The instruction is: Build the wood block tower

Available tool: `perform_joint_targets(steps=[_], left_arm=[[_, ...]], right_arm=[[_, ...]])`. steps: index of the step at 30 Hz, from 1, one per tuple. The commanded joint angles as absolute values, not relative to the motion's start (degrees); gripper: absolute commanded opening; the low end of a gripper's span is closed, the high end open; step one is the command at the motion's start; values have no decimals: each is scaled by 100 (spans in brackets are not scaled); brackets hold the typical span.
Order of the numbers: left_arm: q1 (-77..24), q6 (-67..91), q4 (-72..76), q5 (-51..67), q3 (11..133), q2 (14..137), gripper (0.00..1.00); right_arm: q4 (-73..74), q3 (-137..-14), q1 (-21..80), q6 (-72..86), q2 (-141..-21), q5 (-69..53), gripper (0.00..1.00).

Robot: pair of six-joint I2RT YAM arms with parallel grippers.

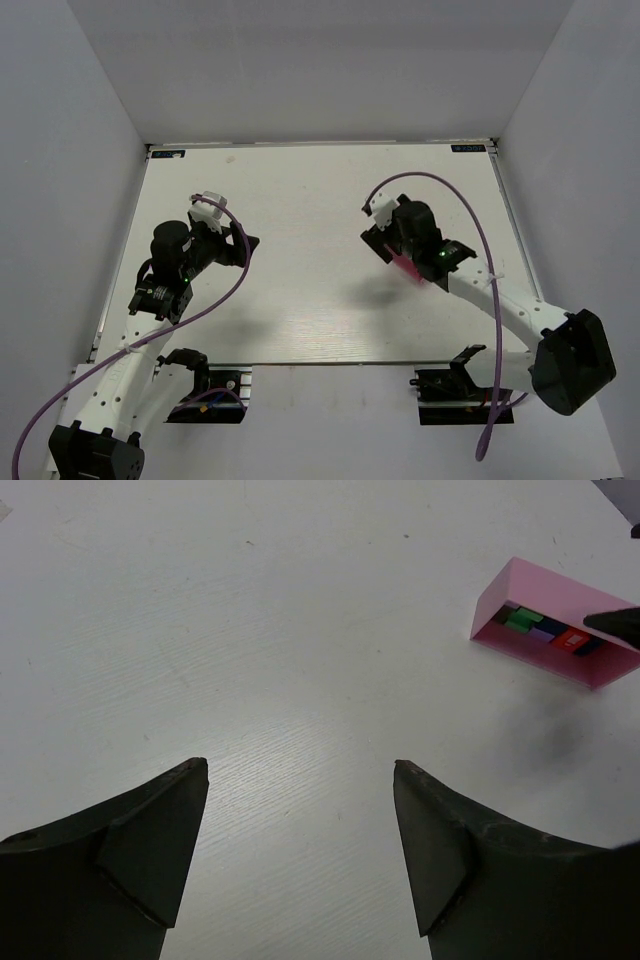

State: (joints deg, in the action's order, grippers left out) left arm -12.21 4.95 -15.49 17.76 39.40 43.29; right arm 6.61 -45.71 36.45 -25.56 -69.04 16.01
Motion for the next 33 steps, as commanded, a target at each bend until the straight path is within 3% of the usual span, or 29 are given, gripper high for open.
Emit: perform_joint_targets(steps=[1,8,16,33], left_arm=[[-1248,483,-1582,1749,4157,4254,85],[-1248,431,-1635,1749,4210,4254,88],[-1301,431,-1635,1802,4210,4254,90],[-1301,431,-1635,1802,4210,4201,92]], right_arm=[[1326,-5141,3140,-1969,-7188,687,90],[2091,-5844,2418,-1889,-7602,-508,90],[2672,-6073,1802,-2364,-8042,-993,90],[2830,-5977,1468,-2672,-8429,-1169,90]])
